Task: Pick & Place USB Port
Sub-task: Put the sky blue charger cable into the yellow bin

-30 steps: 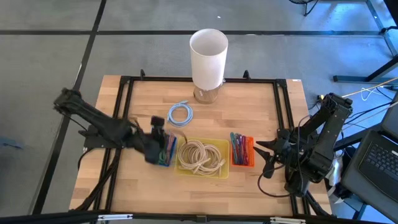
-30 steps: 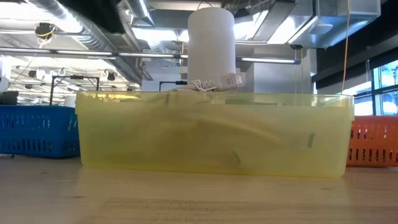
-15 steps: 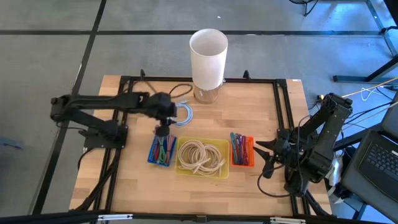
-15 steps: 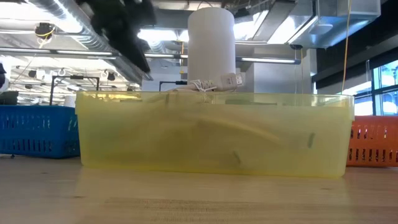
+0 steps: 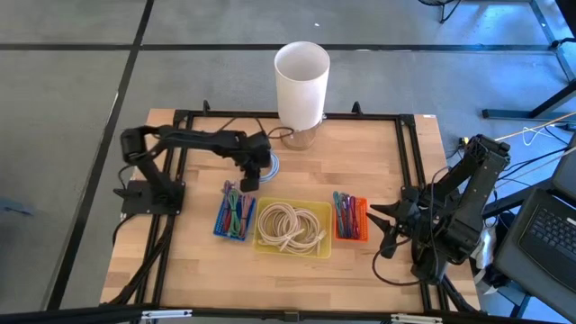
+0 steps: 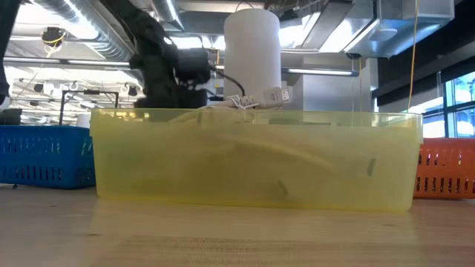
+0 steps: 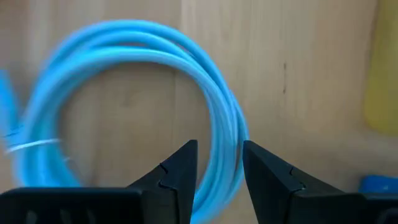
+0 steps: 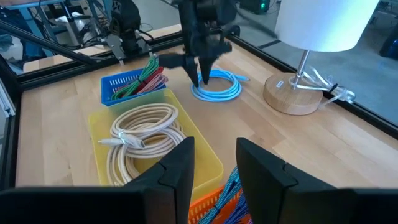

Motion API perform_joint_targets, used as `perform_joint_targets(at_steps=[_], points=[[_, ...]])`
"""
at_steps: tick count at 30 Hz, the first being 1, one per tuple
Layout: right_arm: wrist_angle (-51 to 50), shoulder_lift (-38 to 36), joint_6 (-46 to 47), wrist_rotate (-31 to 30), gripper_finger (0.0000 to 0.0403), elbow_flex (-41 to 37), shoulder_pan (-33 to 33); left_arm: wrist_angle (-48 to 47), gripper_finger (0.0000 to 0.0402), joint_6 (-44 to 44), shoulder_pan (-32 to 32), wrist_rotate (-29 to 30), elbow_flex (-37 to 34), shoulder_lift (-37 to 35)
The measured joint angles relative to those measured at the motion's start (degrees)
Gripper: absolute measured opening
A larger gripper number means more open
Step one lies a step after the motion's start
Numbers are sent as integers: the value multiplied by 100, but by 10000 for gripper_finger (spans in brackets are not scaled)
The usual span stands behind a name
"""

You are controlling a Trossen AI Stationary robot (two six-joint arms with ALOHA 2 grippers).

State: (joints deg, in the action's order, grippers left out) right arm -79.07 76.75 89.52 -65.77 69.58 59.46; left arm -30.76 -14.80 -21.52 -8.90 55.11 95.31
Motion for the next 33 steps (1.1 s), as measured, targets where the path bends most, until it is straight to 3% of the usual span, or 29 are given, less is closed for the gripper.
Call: perform_joint_targets(at_steps=[5,12,15,21,28,33], points=[[-1,0,0,2,122,1,0,264,120,-139,15,-295,7,547],[-2,0,-2,2,122,2,0,339,120,-154,15,-421,28,771],[-2,0,-2,2,122,0,0,341,99,-279,37,-414,24,773],[-2,0,-2,2,122,0,0,433,17,-459,52,-368,20,782],[0,0,0,2,122,0,0,417,12,-504,65,-289,9,734],[2,0,3,2,122,0,0,33,12,-552,90,-41,-14,321]])
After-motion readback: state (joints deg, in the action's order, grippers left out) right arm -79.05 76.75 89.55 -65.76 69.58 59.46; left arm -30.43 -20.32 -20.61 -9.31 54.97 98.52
